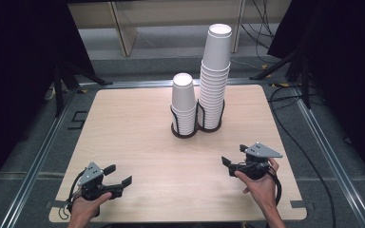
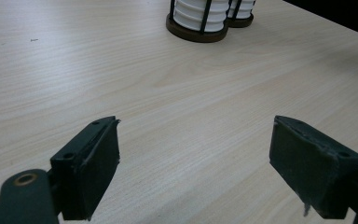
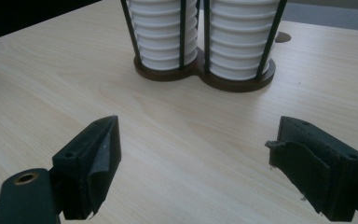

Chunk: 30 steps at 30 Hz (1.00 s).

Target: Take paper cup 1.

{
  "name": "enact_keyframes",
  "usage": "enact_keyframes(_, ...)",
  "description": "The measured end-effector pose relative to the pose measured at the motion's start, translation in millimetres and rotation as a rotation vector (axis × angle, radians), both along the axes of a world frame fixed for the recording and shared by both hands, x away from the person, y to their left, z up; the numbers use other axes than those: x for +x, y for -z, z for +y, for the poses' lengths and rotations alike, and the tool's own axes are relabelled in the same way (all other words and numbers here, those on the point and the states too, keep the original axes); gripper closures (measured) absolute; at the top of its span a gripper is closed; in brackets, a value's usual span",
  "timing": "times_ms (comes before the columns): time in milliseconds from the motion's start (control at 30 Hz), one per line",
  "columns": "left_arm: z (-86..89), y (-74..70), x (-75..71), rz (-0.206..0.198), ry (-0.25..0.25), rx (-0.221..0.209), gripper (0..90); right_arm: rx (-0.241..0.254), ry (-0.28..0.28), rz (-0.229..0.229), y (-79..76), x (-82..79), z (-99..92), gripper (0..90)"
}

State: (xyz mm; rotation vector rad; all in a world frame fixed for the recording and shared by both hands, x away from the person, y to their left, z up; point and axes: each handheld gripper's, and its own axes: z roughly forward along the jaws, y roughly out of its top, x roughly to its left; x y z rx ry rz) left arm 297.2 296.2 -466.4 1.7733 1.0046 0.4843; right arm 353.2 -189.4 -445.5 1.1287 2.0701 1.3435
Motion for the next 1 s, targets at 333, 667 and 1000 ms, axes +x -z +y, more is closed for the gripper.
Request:
enact_keyframes(333, 0.9, 1.3, 2.5, -0.024, 0.013, -0.014, 14.7, -0.012, -0.018, 0.01, 1.8, 3.1, 2.5, 16.4)
enact_keyframes(667, 2.3, 0.1, 1.4, -0.029, 0.011, -0.016, 14.6, 0.016, -0.017, -0.019, -2.1, 8.2, 8.4, 17.5)
enact_keyframes(1000, 3.1, -0.9, -1.3, 0.003, -0.024, -0.004, 14.6, 0.003, -0.041, -0.014, -12.9, 12.6, 21.8, 21.0)
